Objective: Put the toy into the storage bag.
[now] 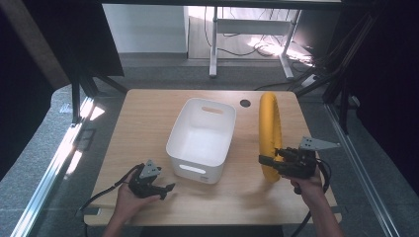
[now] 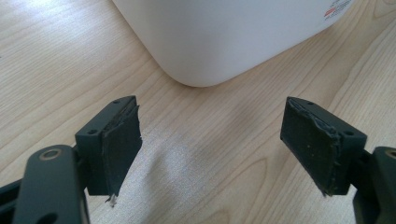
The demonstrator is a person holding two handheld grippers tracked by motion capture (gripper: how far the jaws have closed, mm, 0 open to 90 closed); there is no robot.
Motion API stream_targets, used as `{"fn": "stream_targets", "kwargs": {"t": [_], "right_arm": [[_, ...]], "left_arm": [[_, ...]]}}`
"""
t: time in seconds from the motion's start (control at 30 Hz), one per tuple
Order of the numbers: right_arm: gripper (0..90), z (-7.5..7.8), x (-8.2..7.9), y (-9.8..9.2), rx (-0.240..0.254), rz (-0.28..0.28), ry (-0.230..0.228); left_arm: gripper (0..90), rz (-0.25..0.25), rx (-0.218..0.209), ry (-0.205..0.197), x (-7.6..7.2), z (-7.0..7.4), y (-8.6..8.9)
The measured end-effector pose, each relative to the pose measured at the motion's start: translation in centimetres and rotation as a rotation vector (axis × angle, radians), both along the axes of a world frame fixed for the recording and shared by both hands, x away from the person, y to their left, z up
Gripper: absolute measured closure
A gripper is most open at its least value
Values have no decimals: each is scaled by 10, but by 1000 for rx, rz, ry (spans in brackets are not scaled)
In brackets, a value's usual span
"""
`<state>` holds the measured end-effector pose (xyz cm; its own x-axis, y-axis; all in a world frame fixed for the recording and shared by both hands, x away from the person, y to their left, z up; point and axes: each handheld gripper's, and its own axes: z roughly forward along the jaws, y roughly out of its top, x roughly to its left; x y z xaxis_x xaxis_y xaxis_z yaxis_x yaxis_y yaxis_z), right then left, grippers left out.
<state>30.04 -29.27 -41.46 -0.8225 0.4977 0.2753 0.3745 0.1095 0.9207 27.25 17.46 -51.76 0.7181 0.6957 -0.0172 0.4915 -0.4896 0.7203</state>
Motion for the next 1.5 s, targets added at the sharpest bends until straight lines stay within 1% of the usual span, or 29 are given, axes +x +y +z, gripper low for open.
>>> {"fn": "stream_targets", "kwargs": {"t": [0.07,0.1,0.2,0.3,0.33,0.37,0.43,0.47,0.6,0.77,0.97,1.1,1.3,1.5], "right_arm": [[512,1,0,2,8,-4,-4],[512,2,0,5,17,-9,-15],[512,4,0,7,25,-15,-19],[512,11,0,12,39,-14,-45],[512,11,0,12,39,-14,-45],[512,13,0,13,46,-18,-58],[511,14,-1,14,52,-17,-59],[512,15,-1,14,59,-21,-66],[511,19,1,16,86,-29,-70],[511,21,2,19,92,-35,-82],[511,25,3,23,123,-56,-98],[510,27,3,26,122,-62,-106],[510,29,4,29,137,-71,-121],[510,34,2,31,142,-69,-135]], "left_arm": [[202,0,0,0,0,0,0],[202,0,0,-1,0,0,0],[202,0,-1,-1,0,0,0],[202,-1,3,0,0,0,0],[202,-3,8,0,0,0,1],[202,-4,7,0,0,0,1],[202,-3,7,0,1,0,1],[202,-3,9,-2,1,1,1],[202,-3,8,-1,1,1,1],[202,-3,8,0,1,0,1],[202,-3,8,1,1,0,1],[202,-4,8,2,1,0,0],[202,-4,9,2,1,0,1],[202,-3,5,2,1,0,0]]}}
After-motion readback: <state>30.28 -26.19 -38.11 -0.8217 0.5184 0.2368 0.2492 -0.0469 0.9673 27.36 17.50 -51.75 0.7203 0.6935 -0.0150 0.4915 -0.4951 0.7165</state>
